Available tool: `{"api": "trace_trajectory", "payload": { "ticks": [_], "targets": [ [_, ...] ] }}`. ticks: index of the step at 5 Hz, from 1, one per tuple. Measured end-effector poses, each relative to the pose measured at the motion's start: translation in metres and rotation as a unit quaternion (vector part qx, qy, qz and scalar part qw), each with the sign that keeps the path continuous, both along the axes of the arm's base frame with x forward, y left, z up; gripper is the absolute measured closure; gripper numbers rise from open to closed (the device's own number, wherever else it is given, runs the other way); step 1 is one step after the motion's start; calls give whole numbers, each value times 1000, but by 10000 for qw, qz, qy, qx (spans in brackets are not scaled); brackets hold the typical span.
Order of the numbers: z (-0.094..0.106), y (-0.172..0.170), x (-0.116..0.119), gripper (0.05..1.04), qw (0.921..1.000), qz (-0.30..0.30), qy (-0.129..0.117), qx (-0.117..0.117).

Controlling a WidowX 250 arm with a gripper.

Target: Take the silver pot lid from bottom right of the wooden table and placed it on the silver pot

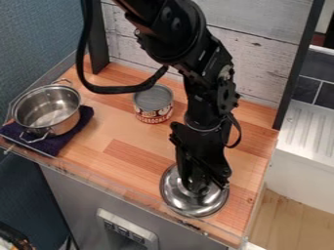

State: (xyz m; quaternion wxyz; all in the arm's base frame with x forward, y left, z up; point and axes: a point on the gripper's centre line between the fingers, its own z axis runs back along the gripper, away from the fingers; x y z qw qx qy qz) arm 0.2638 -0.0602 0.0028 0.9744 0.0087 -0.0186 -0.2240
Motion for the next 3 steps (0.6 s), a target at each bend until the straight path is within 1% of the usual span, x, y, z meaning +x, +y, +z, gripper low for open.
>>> {"api": "trace_trajectory", "payload": {
  "ticks": [1,2,3],
  "targets": [
    [0,0,1,804,10000,5,-36,-15],
    [2,2,1,805,10000,50,-18,6],
    [23,14,8,805,9989,331,-338,-73]
  ]
}}
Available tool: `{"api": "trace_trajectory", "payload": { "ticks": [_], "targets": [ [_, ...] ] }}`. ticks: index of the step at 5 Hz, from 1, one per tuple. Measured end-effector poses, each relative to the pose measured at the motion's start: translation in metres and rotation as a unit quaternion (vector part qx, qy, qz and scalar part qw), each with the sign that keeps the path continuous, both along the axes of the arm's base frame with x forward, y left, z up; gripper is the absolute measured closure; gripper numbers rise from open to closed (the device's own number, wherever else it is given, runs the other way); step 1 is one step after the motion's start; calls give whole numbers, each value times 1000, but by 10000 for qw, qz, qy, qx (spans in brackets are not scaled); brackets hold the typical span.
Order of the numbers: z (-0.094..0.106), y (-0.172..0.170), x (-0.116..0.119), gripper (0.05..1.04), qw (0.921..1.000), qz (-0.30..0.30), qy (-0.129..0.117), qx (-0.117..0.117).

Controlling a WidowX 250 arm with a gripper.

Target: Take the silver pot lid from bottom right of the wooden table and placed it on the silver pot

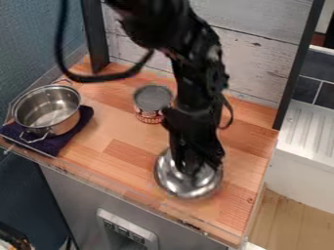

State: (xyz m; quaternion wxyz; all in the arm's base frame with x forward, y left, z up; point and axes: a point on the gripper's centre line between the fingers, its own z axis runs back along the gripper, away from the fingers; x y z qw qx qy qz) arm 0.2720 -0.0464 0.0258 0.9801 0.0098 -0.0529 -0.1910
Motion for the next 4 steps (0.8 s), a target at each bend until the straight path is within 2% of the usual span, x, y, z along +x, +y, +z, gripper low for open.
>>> {"api": "trace_trajectory", "payload": {
  "ticks": [1,2,4],
  "targets": [
    [22,15,5,805,9988,392,-285,-72],
    [32,36,4,805,9965,761,-351,39],
    [43,110,-1,805,9784,2024,-423,44]
  ]
}}
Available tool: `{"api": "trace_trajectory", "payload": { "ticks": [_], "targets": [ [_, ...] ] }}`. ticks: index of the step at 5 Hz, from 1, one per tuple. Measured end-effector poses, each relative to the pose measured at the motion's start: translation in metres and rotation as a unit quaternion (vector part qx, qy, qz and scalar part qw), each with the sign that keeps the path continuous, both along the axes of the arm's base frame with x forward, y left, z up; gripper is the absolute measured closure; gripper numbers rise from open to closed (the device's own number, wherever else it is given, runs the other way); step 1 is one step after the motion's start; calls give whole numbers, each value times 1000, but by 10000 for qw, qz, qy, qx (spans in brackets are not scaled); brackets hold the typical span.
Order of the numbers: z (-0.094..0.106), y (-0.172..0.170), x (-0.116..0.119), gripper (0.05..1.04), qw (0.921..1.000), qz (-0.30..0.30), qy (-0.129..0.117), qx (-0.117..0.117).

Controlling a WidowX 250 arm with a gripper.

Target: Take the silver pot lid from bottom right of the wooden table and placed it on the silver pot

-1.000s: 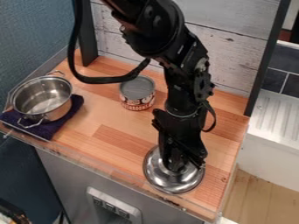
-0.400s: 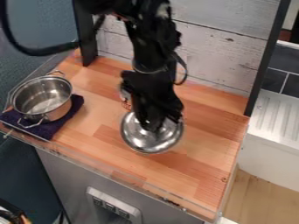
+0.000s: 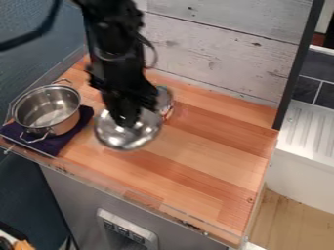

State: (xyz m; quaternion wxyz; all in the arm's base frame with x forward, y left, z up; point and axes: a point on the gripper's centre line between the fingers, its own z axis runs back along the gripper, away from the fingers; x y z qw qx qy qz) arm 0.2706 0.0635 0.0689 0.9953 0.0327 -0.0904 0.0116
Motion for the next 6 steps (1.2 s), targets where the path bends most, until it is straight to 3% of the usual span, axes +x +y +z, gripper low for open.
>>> {"api": "trace_trajectory", "payload": {
  "ticks": [2,3,6],
  "targets": [
    [-3,63,-5,805,9957,919,149,-4],
    [0,84,-7,805,9921,1252,91,-55],
    [-13,123,-10,805,9824,1803,438,-215]
  ]
}}
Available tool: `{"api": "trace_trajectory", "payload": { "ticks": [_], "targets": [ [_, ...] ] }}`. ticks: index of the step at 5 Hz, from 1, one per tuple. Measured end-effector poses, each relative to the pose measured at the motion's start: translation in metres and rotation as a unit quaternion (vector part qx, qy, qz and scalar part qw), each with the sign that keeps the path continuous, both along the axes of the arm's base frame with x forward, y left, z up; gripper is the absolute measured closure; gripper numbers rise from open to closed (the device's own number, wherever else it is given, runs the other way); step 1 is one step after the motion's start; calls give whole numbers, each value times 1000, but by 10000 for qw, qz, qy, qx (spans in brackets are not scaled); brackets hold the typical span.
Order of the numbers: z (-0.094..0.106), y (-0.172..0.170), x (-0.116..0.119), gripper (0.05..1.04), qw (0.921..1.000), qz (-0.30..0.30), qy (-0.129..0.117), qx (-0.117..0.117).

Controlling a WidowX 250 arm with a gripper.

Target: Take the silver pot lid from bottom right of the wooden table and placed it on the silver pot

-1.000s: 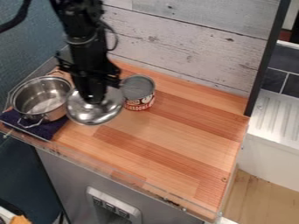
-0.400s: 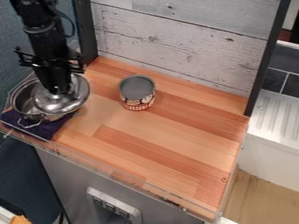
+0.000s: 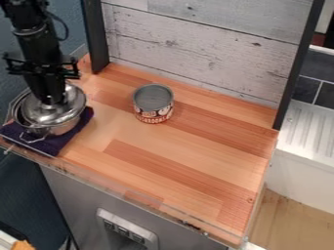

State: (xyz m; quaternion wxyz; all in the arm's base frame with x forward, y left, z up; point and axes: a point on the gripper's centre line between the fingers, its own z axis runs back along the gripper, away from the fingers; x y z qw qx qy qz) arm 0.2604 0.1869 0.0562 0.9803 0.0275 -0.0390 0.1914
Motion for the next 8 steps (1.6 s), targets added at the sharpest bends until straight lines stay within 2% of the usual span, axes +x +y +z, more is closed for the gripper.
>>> {"api": "trace_trajectory", "payload": {
  "ticks": [4,5,6,7,8],
  "targets": [
    [-7,16,-3,805,9997,217,131,-13],
    [-7,18,-4,742,9996,267,120,-15],
    [-8,16,-4,440,9998,179,102,-83],
    [0,2,0,147,9996,-223,160,-34],
    [33,-15,11,72,9958,-845,-154,329]
  ]
}}
